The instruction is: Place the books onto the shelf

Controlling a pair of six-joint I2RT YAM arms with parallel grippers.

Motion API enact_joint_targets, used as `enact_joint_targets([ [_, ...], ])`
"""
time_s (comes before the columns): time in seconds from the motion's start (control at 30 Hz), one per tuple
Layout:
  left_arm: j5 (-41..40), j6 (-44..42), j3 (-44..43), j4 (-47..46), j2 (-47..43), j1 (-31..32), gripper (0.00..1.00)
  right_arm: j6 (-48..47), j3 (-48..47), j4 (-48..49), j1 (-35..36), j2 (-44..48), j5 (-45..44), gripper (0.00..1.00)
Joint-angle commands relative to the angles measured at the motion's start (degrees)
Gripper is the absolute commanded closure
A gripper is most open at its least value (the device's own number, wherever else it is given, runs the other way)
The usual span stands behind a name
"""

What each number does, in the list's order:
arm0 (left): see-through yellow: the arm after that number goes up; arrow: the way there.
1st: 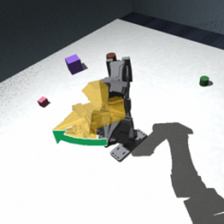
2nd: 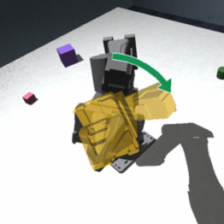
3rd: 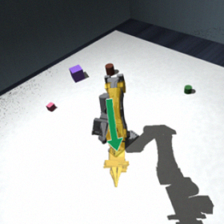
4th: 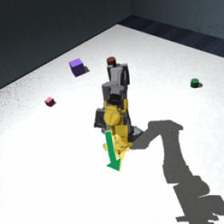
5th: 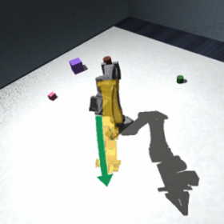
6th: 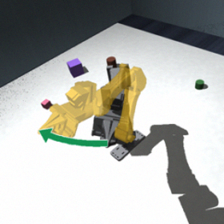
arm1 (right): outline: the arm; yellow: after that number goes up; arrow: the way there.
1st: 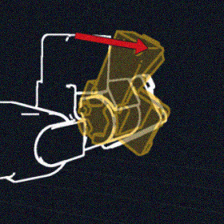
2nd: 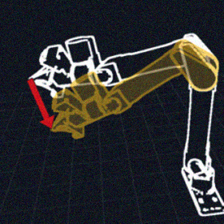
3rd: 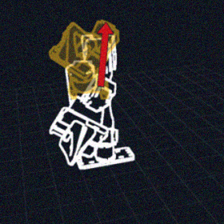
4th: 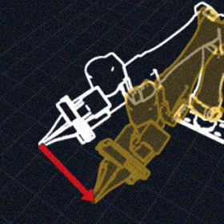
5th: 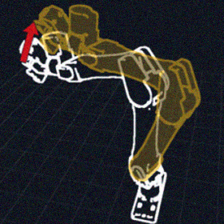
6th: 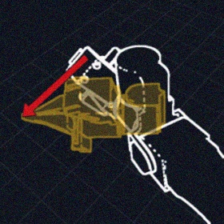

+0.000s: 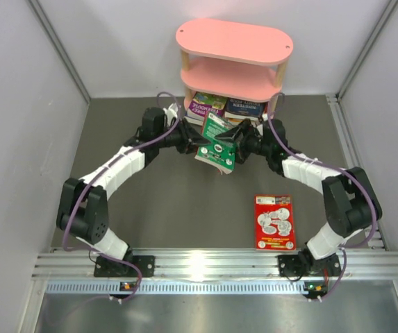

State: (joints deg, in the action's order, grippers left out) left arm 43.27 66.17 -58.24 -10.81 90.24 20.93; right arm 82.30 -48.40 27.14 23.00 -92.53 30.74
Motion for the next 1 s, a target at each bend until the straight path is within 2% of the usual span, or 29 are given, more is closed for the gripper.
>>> enact_joint_targets([
  [0.0,-5.5,-24.3,-15.9,32.1,-1.9,1.7,1.00,-21.5,-11.5,-32.4,0.4,2.1,-3.8,0.22],
  [0.03,-7.5,-27.1,-17.9,35.8,-1.5,1.7,1.00,-25.1,-15.0,-37.9,0.3,2.4,-5.8,0.17],
  [0.1,-12.4,-33.3,-22.2,41.6,-0.7,1.7,1.00,-32.1,-17.3,-48.2,-0.3,3.6,-10.6,0.15],
  [0.23,-20.9,-41.0,-26.0,50.7,0.0,2.9,1.00,-34.9,-19.6,-52.7,-0.7,6.4,-12.6,0.15],
  [0.33,-24.0,-43.1,-27.0,53.5,0.4,4.9,1.00,-34.5,-23.2,-54.4,-0.2,6.0,-11.9,0.15],
  [0.53,-26.9,-43.6,-27.3,53.8,1.2,9.7,1.00,-29.7,-29.5,-52.7,2.2,2.5,-9.3,0.15],
  [0.7,-26.0,-40.5,-26.7,51.1,1.1,12.2,1.00,-27.1,-33.5,-50.3,5.5,-2.1,-8.2,0.15],
  [0.97,-19.7,-34.4,-27.3,44.0,-1.0,12.7,1.00,-23.7,-31.4,-47.8,9.8,-7.2,-7.0,0.16],
])
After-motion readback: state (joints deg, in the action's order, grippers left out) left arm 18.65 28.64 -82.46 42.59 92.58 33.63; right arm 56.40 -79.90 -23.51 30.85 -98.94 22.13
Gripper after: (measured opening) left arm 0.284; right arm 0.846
